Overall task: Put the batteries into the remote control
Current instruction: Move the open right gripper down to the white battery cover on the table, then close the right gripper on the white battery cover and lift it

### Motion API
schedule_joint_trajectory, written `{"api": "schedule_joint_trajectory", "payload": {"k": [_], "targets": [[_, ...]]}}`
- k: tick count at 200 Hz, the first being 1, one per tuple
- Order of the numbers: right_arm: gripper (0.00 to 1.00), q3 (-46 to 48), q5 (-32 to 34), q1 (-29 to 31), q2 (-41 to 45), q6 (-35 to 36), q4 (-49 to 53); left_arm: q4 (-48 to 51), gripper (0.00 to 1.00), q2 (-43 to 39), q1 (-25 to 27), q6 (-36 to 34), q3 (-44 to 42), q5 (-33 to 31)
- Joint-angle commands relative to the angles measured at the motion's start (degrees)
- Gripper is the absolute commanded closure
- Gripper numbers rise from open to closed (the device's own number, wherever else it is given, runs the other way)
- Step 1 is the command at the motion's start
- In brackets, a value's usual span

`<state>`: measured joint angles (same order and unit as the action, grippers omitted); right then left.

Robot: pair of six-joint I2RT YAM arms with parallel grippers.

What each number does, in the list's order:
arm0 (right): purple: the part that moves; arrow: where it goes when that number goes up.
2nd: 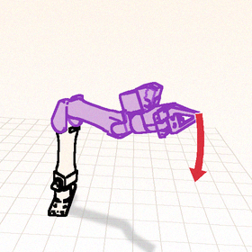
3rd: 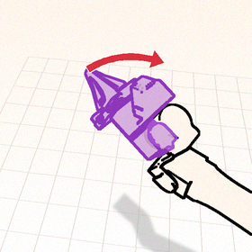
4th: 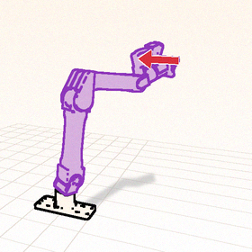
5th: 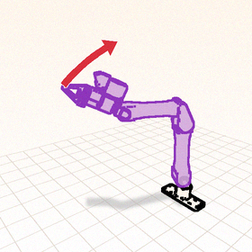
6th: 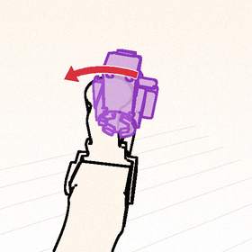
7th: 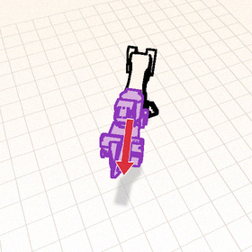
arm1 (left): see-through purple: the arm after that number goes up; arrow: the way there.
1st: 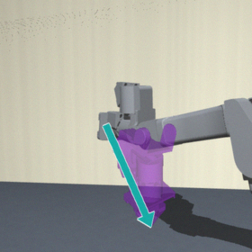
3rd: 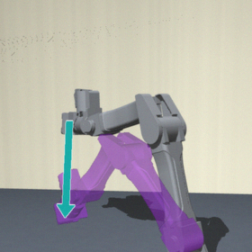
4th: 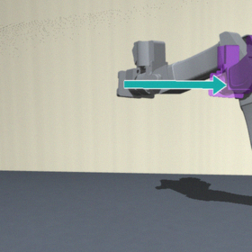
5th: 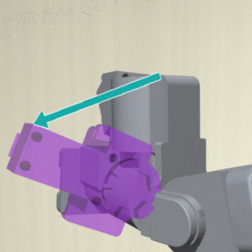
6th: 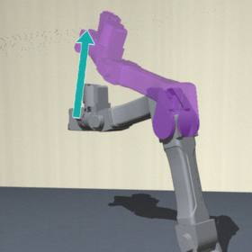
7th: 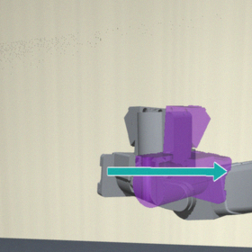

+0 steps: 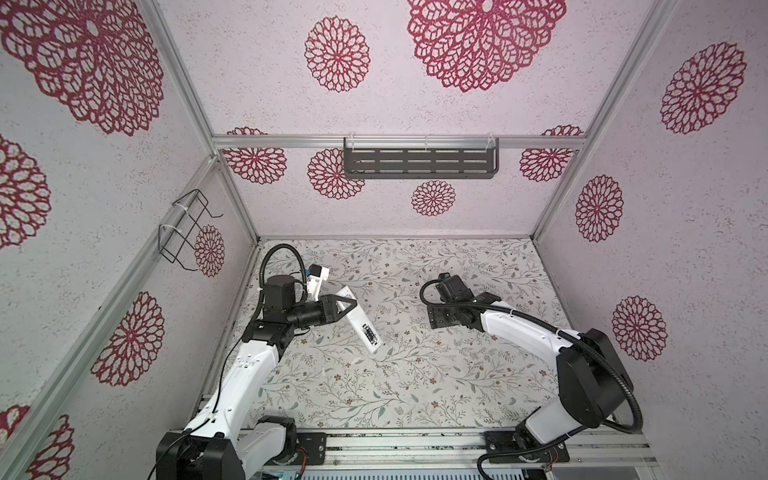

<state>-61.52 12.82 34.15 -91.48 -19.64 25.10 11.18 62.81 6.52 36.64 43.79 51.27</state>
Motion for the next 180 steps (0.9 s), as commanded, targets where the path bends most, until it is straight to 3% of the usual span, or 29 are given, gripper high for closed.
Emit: {"api": "schedule_joint_trajectory", "payload": {"k": [1, 32, 65, 113, 180], "targets": [[0.18, -2.44, 3.57, -0.96, -2.39, 0.07, 1.91, -3.92, 1.0, -1.95, -0.26, 1.73, -0.87, -0.29], [0.28, -4.21, 1.85, -1.88, -8.05, 1.66, -0.59, -6.92, 1.0, -2.87, -0.28, 3.99, -2.6, -0.82], [0.3, -5.95, -0.96, -2.5, -13.18, 2.49, -2.47, -7.71, 1.0, -3.66, -0.22, 4.84, -3.26, -0.87], [0.31, -4.28, -5.8, -4.67, -15.31, 2.23, -6.52, -7.64, 1.0, -4.21, -0.24, 4.78, -3.62, -1.69], [0.42, -3.49, -9.68, -5.08, -16.04, 2.92, -8.27, -8.01, 1.0, -3.75, -0.28, 4.82, -3.62, -1.69]]}}
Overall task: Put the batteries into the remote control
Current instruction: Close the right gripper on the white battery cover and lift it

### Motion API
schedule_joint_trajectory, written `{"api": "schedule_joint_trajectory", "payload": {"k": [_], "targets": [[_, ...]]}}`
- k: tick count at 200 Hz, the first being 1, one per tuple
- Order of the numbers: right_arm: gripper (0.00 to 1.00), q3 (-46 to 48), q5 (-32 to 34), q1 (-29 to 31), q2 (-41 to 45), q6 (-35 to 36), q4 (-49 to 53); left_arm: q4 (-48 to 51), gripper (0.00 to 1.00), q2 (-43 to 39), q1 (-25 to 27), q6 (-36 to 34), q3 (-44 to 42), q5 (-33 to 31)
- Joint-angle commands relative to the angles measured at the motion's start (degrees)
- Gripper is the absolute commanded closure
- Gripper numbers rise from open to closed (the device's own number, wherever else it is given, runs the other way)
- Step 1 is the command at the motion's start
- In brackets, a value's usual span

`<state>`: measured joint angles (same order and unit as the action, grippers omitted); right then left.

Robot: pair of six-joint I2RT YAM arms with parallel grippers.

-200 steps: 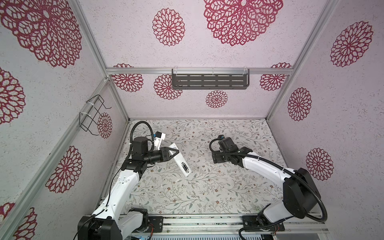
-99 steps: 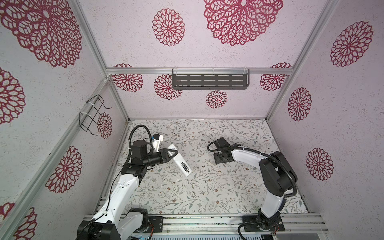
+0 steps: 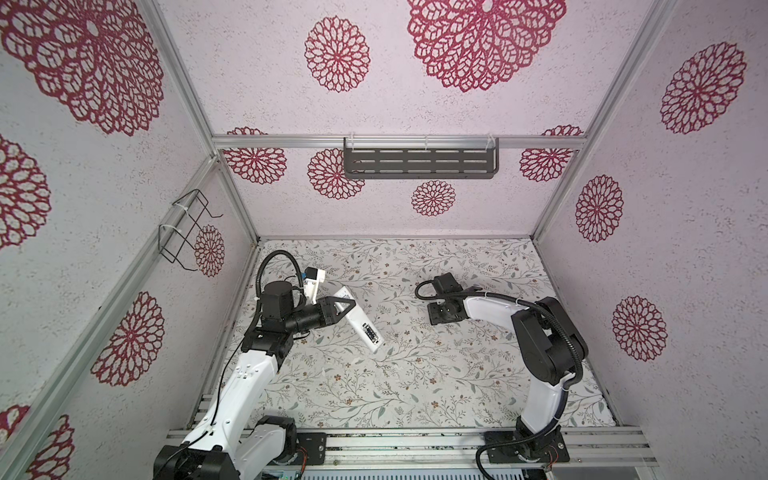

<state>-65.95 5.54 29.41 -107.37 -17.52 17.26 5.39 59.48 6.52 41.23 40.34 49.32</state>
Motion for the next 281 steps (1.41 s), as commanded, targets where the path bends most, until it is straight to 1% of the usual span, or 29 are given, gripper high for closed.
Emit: {"api": "schedule_joint_trajectory", "payload": {"k": [1, 33, 82, 142, 155, 201, 224, 281], "targets": [[0.42, 0.97, -2.48, -0.37, -0.14, 0.81, -0.4, -2.22, 1.0, -0.42, -0.28, 0.2, -0.17, 0.25], [0.43, 2.08, -3.52, -0.82, -0.07, 0.92, -0.9, -2.18, 1.0, -0.1, -0.22, 0.11, -0.08, 0.25], [0.51, 3.64, -2.22, -1.18, 0.57, 1.15, -0.75, -2.4, 0.99, 0.17, -0.27, 0.08, 0.05, 0.3], [0.54, 4.86, -2.69, -1.14, 2.19, 1.92, 0.1, -2.65, 0.99, 0.52, -0.24, 0.24, 0.16, 0.35], [0.55, 5.09, -3.07, -1.18, 2.52, 1.89, 0.04, -2.76, 0.99, 0.7, -0.28, 0.25, 0.1, 0.44], [0.56, 6.39, -3.34, -1.1, 3.66, 1.65, -0.29, -2.66, 0.99, 0.7, -0.22, 0.34, 0.17, 0.39], [0.6, 6.89, -3.25, -1.05, 4.01, 1.63, -0.39, -2.75, 0.99, 0.68, -0.24, 0.43, 0.1, 0.44], [0.66, 6.45, -3.66, -1.11, 4.18, 1.88, -0.86, -2.77, 0.99, 0.61, -0.28, 0.64, 0.01, 0.56]]}}
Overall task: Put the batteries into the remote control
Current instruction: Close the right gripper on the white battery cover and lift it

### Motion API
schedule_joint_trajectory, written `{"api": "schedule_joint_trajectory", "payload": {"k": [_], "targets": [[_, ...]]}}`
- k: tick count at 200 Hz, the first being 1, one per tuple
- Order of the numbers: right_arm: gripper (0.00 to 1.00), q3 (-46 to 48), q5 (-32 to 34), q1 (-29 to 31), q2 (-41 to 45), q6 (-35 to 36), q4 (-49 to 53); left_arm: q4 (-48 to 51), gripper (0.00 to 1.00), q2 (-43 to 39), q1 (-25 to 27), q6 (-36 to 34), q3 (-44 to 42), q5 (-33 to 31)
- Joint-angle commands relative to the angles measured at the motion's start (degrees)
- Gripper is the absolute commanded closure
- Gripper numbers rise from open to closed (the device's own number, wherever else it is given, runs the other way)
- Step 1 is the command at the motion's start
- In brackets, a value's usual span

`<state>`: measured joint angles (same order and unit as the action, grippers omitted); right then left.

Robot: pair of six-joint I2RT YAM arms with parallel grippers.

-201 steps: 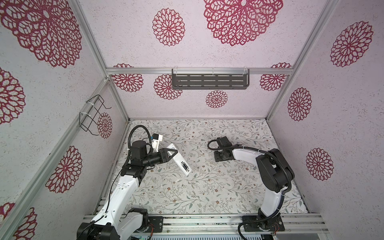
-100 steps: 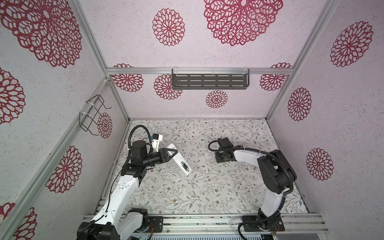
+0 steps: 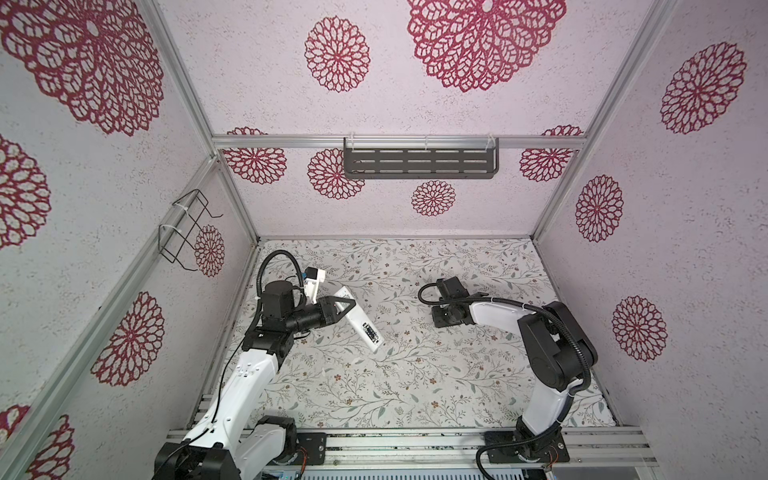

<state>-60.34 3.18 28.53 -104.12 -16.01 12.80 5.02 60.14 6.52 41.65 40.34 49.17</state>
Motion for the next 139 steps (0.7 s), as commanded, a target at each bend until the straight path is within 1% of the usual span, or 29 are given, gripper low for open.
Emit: {"api": "schedule_joint_trajectory", "payload": {"k": [1, 21, 37, 56, 139], "targets": [[0.66, 0.88, -1.31, -0.19, 0.97, 0.37, 3.57, -2.39, 0.99, -0.08, -0.28, 0.21, -0.04, 0.73], [0.68, 1.1, -1.82, -0.13, 1.87, 0.69, 3.0, -2.43, 0.99, 0.06, -0.28, 0.23, 0.04, 0.69], [0.69, 2.05, -3.13, 0.48, 3.57, 2.34, 1.28, -2.72, 0.99, 0.35, -0.2, 0.45, 0.01, 0.75], [0.69, 2.85, -3.0, 1.5, 5.42, 3.41, 0.28, -3.58, 0.99, 0.83, -0.2, 0.96, -0.17, 0.92], [0.72, 4.48, -5.0, 4.23, 8.32, 5.46, -2.23, -4.83, 0.99, 2.13, -0.09, 1.52, -0.43, 0.63]]}}
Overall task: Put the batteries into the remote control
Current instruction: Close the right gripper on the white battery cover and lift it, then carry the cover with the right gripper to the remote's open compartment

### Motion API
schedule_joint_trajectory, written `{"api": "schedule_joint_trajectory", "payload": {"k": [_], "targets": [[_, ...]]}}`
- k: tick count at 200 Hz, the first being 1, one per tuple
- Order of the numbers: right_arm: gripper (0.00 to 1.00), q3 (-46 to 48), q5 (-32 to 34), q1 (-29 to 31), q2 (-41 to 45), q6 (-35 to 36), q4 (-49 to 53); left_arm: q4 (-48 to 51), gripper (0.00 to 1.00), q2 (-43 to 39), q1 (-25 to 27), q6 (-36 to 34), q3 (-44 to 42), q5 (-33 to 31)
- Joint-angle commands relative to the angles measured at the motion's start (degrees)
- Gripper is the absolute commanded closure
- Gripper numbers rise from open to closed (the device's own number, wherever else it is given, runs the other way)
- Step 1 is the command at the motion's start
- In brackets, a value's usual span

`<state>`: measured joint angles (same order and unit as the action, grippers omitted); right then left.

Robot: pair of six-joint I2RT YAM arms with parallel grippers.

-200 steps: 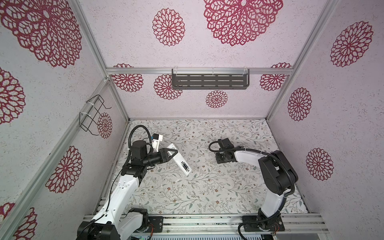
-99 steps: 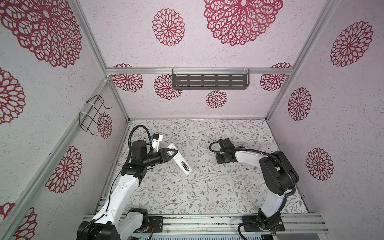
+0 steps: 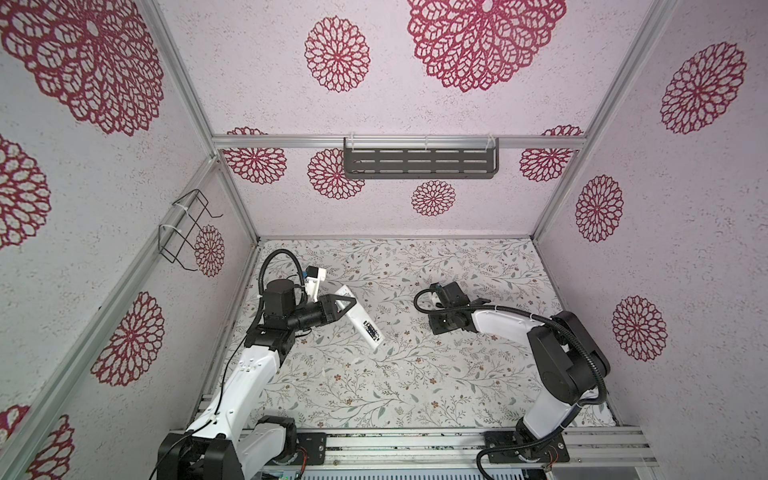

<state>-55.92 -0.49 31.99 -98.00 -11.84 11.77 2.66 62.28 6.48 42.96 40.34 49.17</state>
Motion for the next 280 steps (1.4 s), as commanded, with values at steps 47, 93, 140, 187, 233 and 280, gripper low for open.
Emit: {"api": "schedule_joint_trajectory", "payload": {"k": [47, 93, 140, 187, 233, 280], "targets": [[0.72, 0.37, -1.41, 3.3, 3.81, 1.62, -2.68, -3.51, 0.99, 2.61, -0.06, 0.11, 0.53, 0.39], [0.73, 2.42, -1.95, 5.6, 7.93, 1.86, -4.76, -5.58, 0.99, 4.08, 0.03, 0.72, 0.14, -0.82], [0.73, 3.68, -2.29, 7.83, 12.04, 1.46, -5.86, -10.59, 0.99, 4.35, 0.2, 2.93, -3.16, -2.35], [0.72, 5.63, -4.14, 10.03, 15.2, 0.7, -9.17, -13.67, 0.99, 3.18, 0.29, 4.04, -5.99, -3.98], [0.73, 6.61, -6.51, 13.8, 20.55, 2.04, -11.51, -15.22, 0.99, 1.91, 0.4, 5.2, -7.18, -3.94], [0.73, 7.92, -7.36, 17.38, 26.84, 2.53, -14.94, -16.94, 0.99, 1.49, 0.38, 5.97, -8.03, -3.5]]}}
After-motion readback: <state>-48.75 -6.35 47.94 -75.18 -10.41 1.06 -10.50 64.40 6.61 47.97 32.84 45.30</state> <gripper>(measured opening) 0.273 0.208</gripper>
